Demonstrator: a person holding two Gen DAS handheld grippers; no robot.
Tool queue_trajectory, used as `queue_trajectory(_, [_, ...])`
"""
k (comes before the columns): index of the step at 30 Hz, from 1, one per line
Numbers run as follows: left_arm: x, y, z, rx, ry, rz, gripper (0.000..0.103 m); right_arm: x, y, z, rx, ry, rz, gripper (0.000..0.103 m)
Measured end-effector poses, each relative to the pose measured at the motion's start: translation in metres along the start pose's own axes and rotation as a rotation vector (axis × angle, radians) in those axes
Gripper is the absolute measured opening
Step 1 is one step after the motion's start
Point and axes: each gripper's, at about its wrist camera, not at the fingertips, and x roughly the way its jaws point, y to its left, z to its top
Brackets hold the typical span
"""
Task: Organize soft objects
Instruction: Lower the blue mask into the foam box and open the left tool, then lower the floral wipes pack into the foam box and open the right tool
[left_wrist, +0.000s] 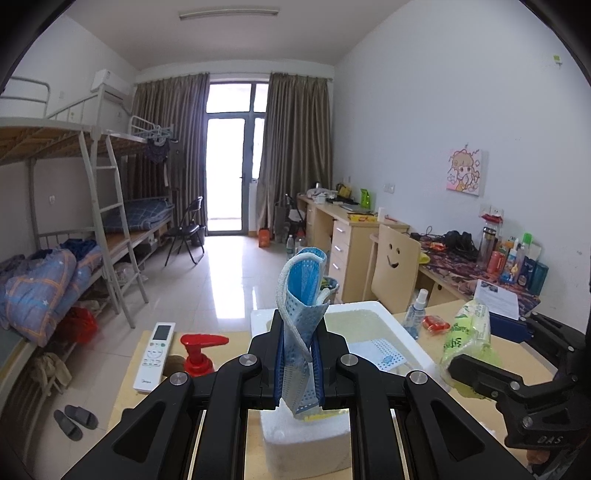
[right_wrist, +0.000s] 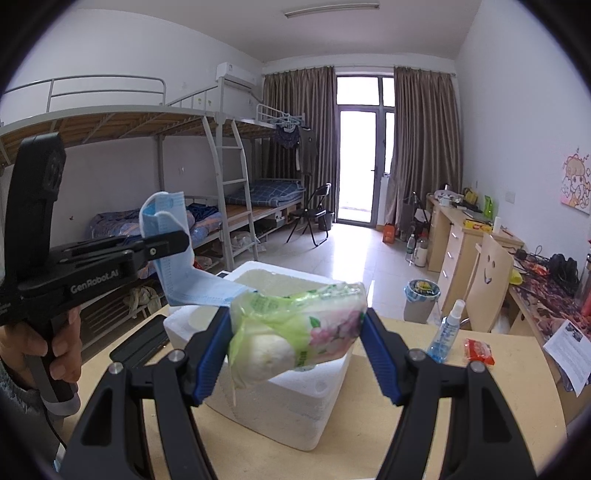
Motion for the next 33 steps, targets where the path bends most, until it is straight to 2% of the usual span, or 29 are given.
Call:
queue_trajectory(11, [0.029, -0.01, 0.004, 0.022, 0.045, -0.028, 0.013, 0.001, -0.005, 0.002, 0.012, 0.004, -0.019, 0.073])
queue_trajectory(23, [0.052, -0.016, 0.008, 0.007, 0.068, -0.058, 0.015, -0.012, -0.011, -0.004, 0.025, 0.006, -0.081, 0.073])
queue_trajectory(24, [0.054, -0.014, 0.007, 0.004, 0.074, -0.056, 0.025, -0.013, -0.012, -0.004, 0.028, 0.005, -0.084, 0.073])
queue_trajectory(25, [0.055, -0.014, 0.007, 0.006, 0.077, -0.055, 0.048, -0.015, -0.012, -0.005, 0.028, 0.004, -0.088, 0.073])
queue_trajectory(26, [0.055, -0.015, 0.007, 0.005, 0.079, -0.052, 0.061, -0.016, -0.012, -0.005, 0.025, 0.003, -0.092, 0.073])
queue_trajectory(27, [0.053, -0.014, 0.006, -0.005, 0.069, -0.045, 0.084, -0.017, -0.012, -0.005, 0.025, 0.002, -0.096, 0.073])
queue_trajectory(28, [0.051, -0.014, 0.007, -0.018, 0.054, -0.033, 0.093, -0.018, -0.013, -0.005, 0.026, 0.0, -0.099, 0.073])
queue_trajectory(33, [0.041, -0.014, 0.01, -0.039, 0.029, -0.02, 0.102, -0.02, -0.017, -0.005, 0.036, -0.004, -0.107, 0.073])
